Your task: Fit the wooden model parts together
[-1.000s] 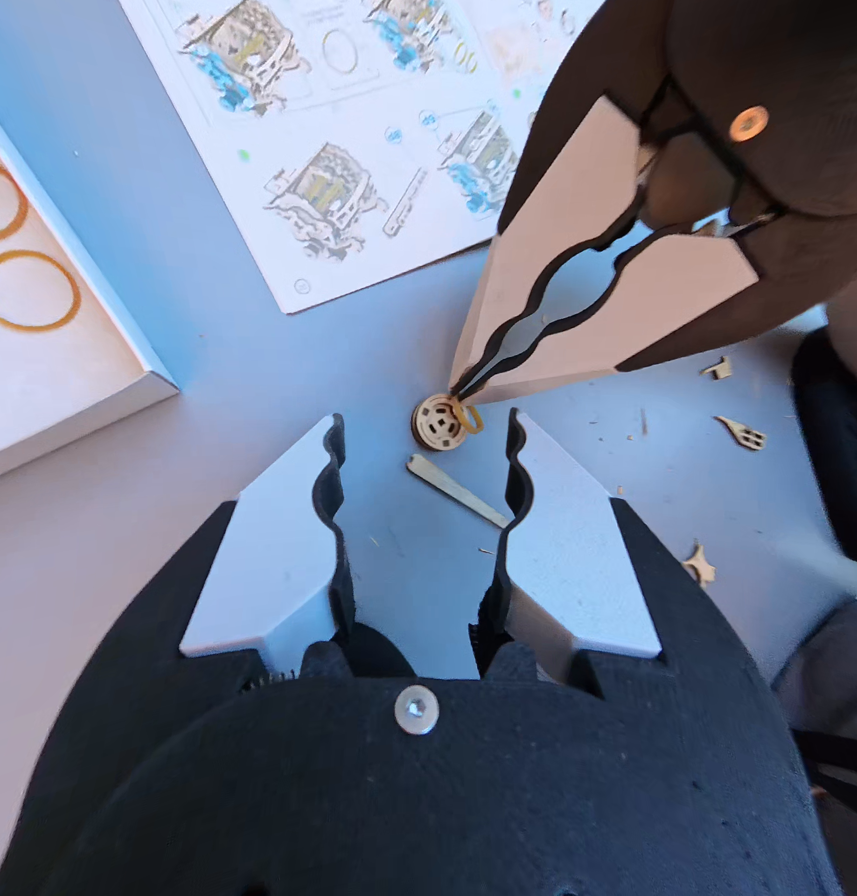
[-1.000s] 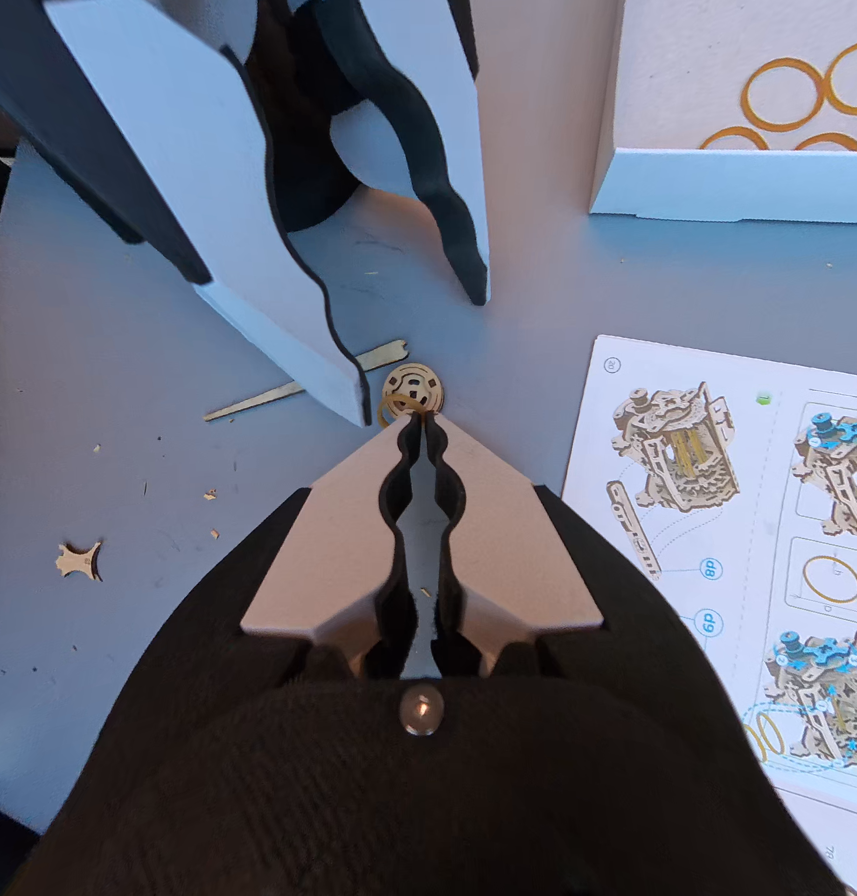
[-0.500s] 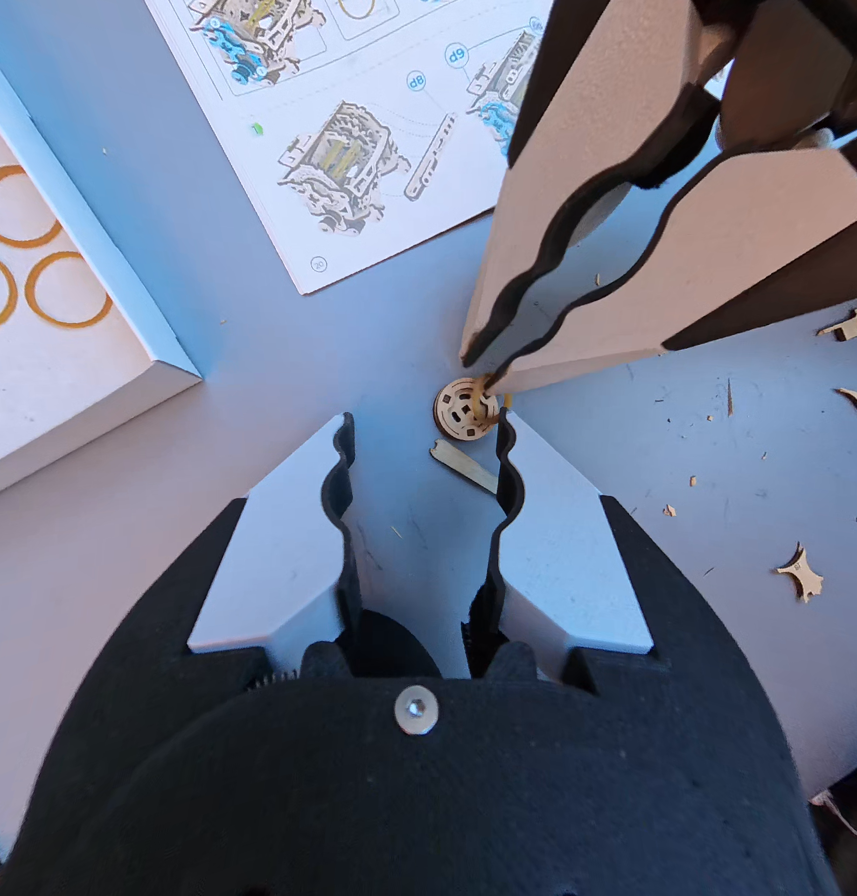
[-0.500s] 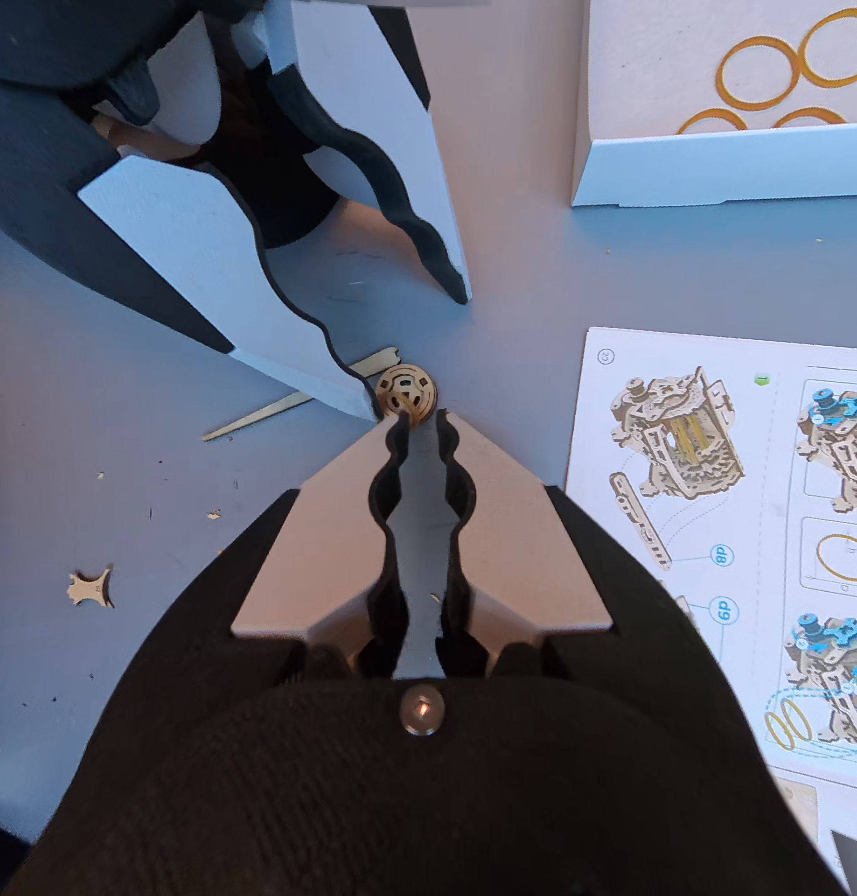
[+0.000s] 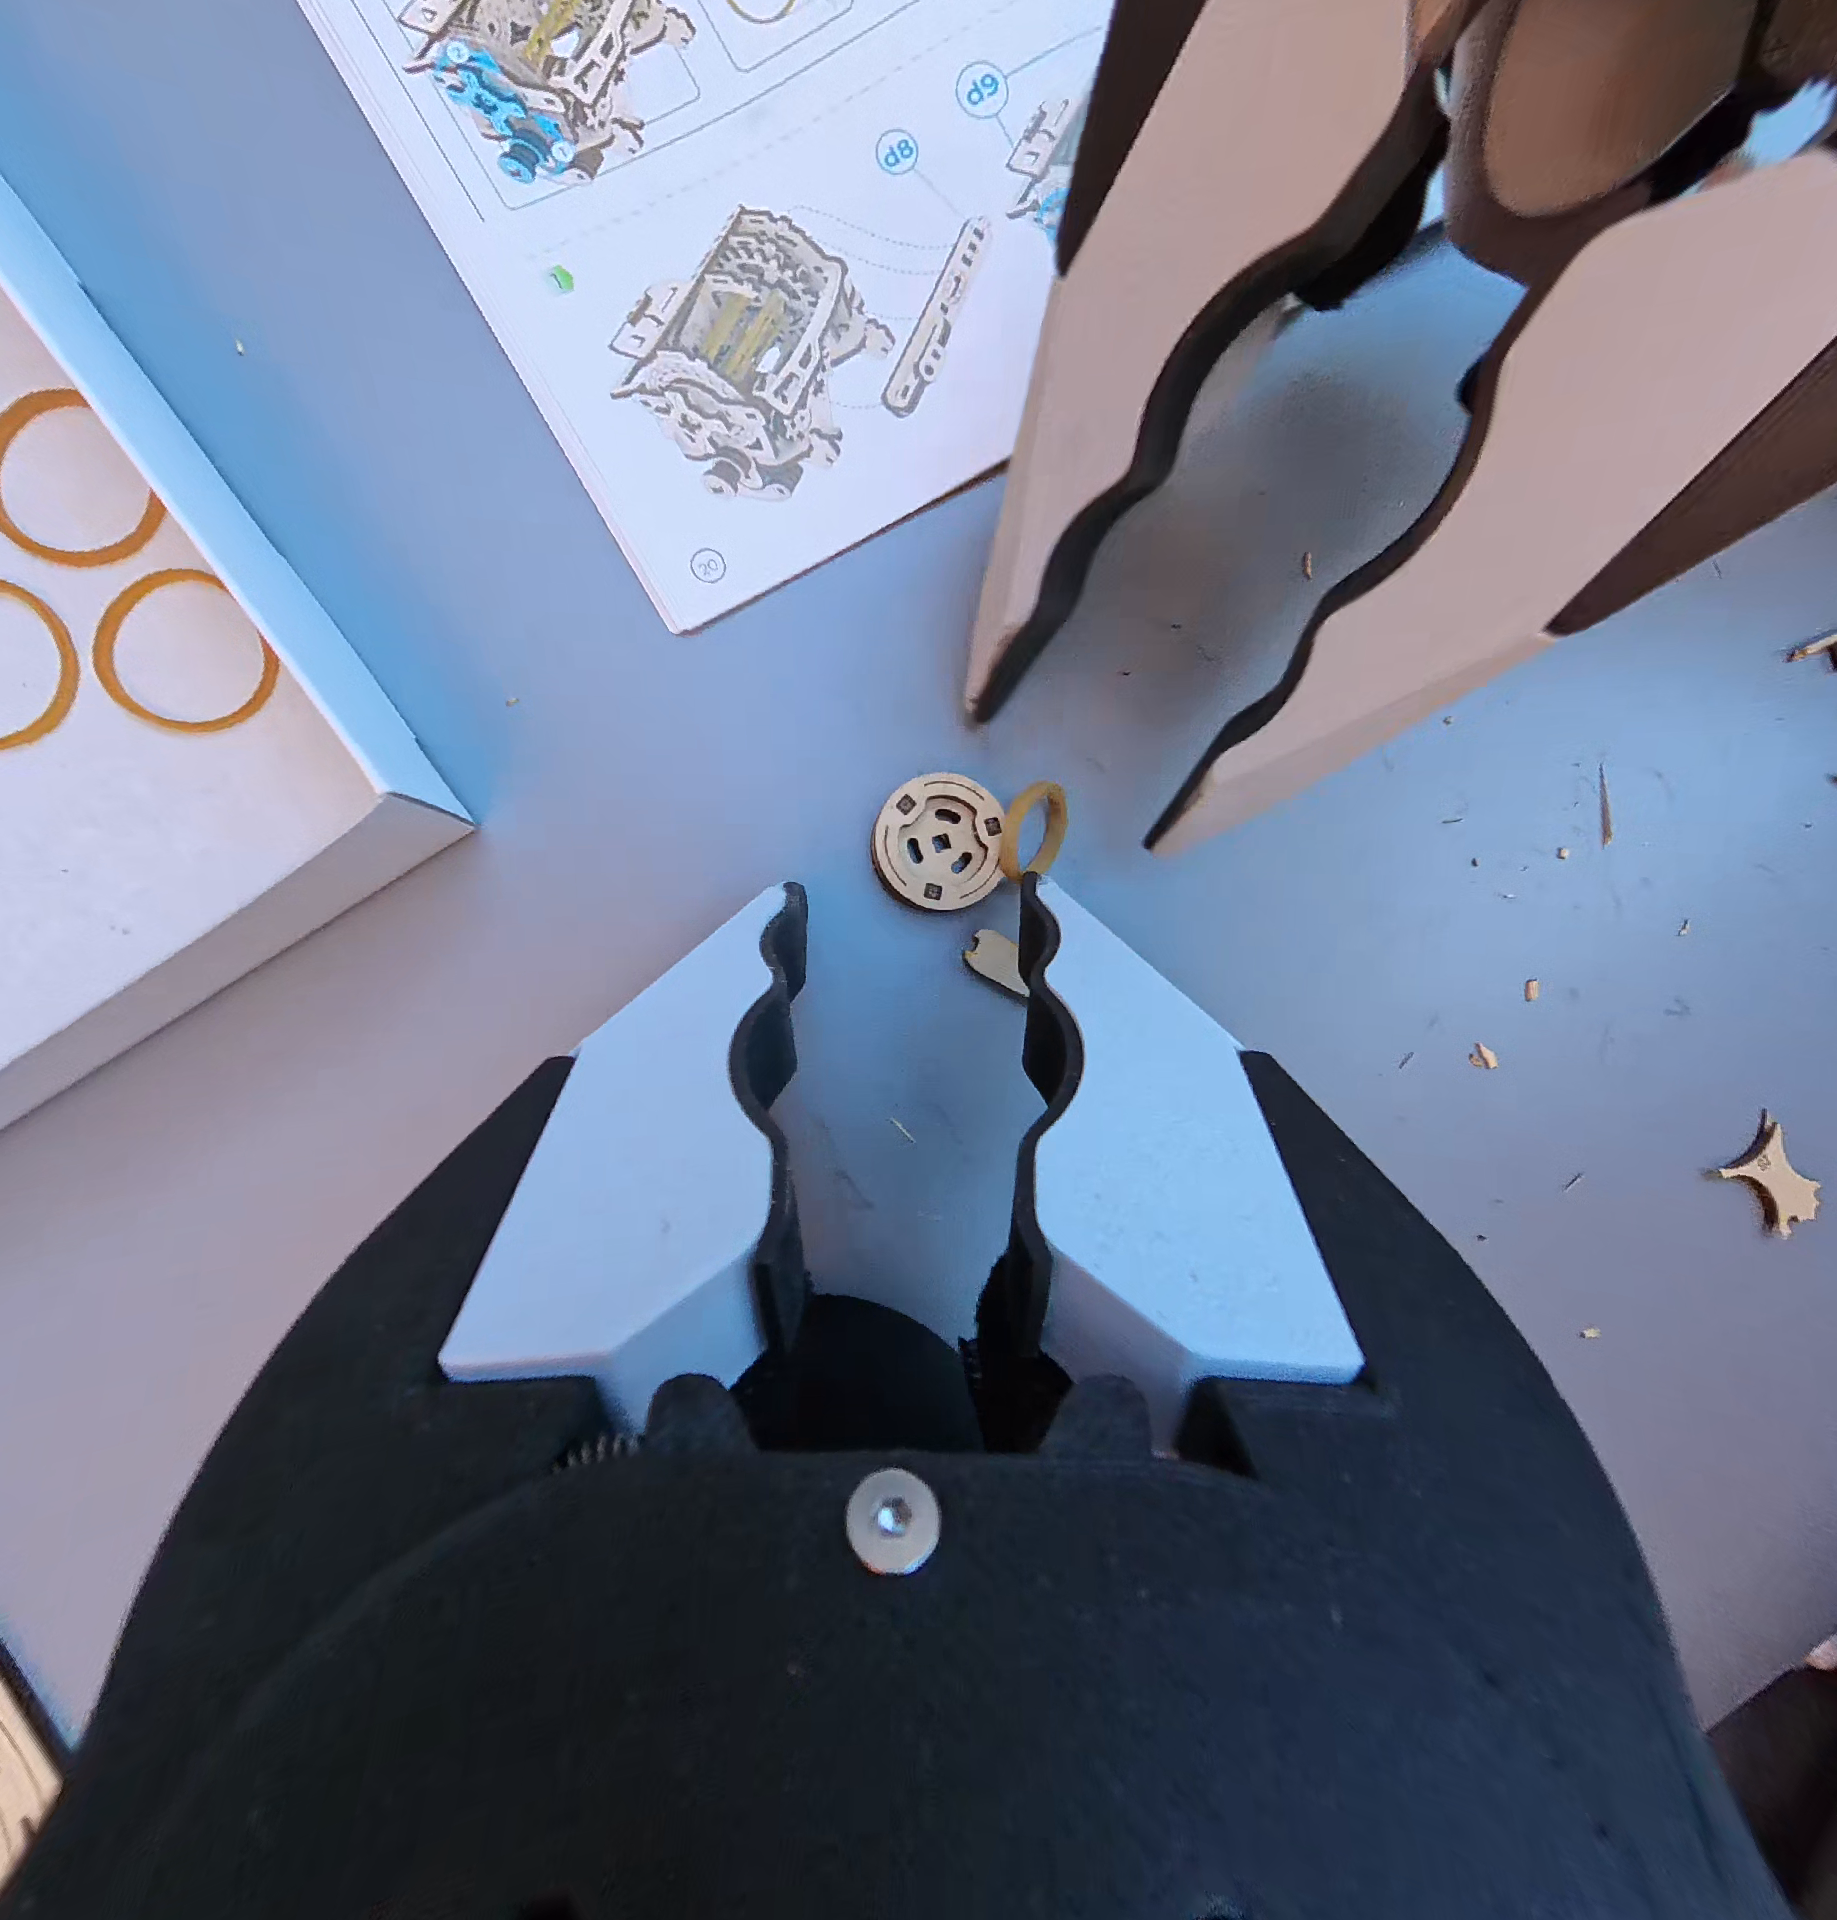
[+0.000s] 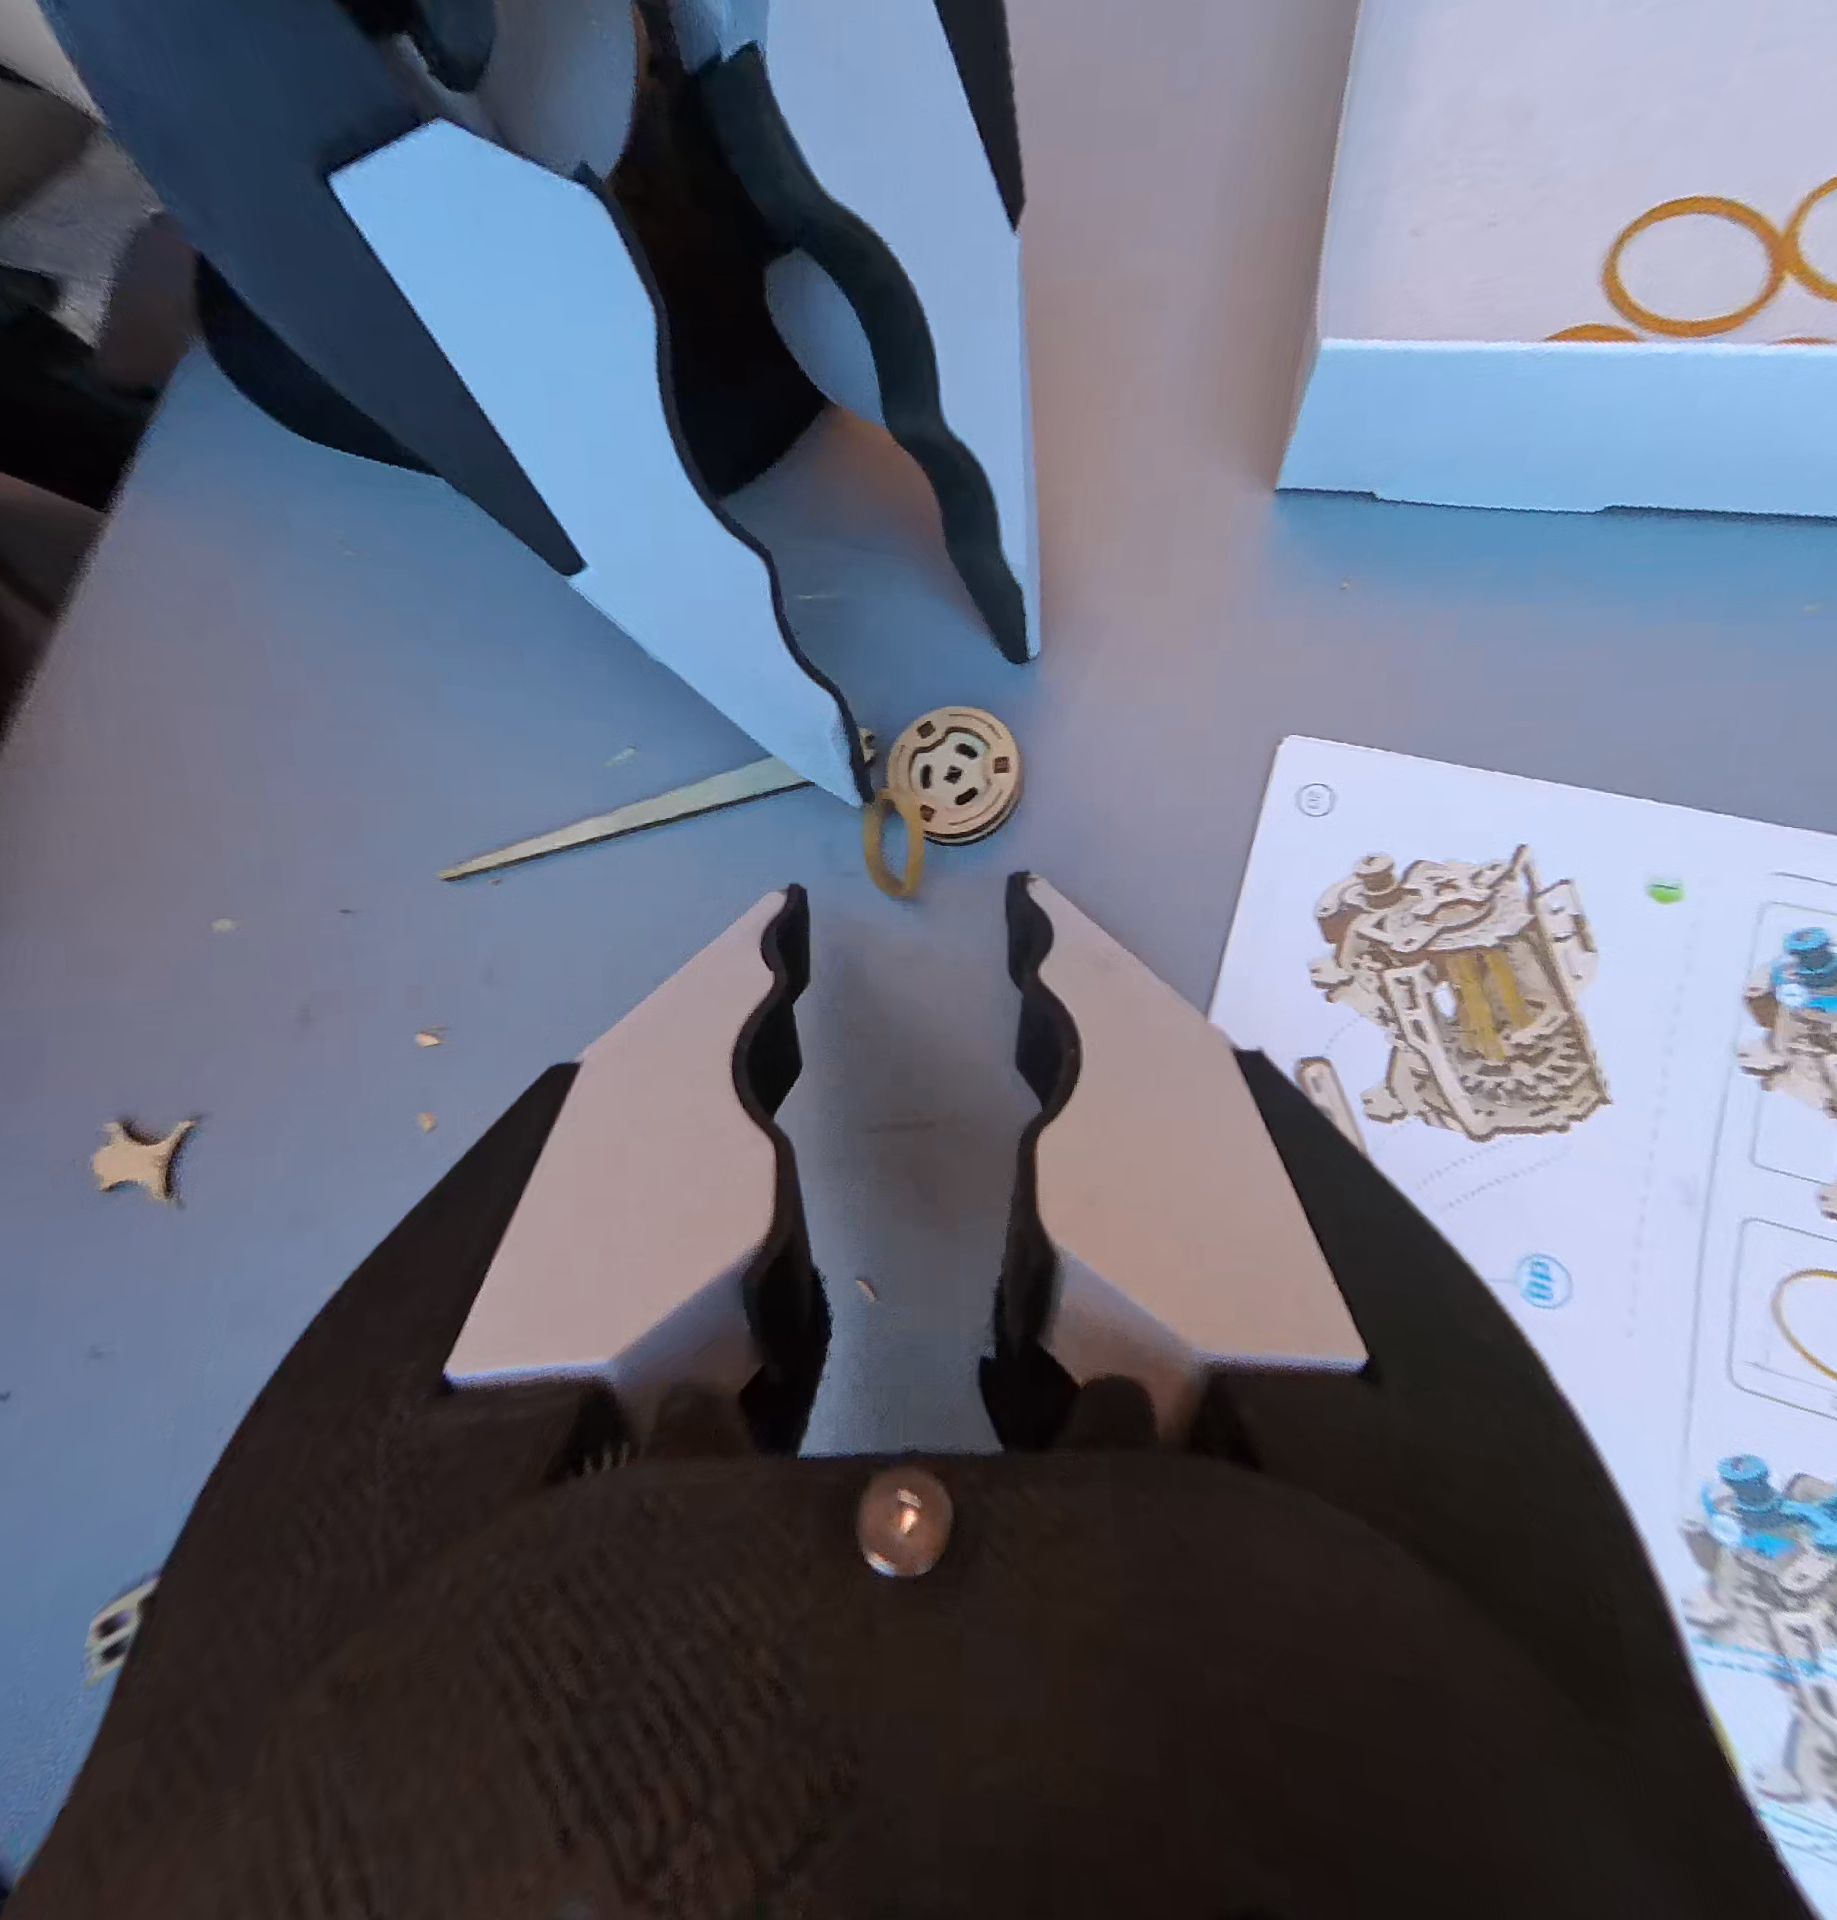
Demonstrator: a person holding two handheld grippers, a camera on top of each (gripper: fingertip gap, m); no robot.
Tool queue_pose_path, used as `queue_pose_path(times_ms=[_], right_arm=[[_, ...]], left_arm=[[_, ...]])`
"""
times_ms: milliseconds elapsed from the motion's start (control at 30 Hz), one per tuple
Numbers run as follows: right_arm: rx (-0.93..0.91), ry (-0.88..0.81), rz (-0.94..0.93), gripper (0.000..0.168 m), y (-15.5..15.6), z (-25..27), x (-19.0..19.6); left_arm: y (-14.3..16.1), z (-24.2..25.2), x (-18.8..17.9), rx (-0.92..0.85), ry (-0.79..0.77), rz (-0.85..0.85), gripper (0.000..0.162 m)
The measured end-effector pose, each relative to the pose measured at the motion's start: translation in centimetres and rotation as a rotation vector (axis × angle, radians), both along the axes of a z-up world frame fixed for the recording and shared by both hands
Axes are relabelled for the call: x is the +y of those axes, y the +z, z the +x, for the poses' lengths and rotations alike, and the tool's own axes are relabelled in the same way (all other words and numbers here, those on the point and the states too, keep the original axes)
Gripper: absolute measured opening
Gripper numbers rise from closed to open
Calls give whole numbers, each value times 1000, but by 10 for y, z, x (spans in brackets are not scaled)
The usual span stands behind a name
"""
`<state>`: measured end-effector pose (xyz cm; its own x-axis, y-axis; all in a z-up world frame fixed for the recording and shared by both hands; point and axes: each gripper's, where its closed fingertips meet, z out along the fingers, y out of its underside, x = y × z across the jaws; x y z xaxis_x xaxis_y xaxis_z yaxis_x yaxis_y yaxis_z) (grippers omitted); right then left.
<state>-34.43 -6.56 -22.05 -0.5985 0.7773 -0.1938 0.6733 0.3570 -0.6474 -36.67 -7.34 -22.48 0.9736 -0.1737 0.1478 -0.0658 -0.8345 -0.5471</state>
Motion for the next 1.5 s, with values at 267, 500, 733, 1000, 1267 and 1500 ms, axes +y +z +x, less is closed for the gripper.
queue_pose_path(times_ms=[267,500,733,1000,1267,1500], right_arm=[[1,3,-86,17,1,-6,-5],[9,-17,-94,2,3,-7,-3],[14,-44,-64,2,9,-2,10],[74,-106,-62,2,35,2,34],[98,-144,-166,2,66,8,38],[307,-53,-407,2,184,44,-9]], left_arm=[[-2,-2,0,74,-58,-11,46],[-1,-1,2,79,-98,8,49],[7,-7,6,202,-368,70,52],[1,5,7,83,-408,0,45],[21,22,23,171,-451,259,24],[137,74,0,-611,-400,650,24]])
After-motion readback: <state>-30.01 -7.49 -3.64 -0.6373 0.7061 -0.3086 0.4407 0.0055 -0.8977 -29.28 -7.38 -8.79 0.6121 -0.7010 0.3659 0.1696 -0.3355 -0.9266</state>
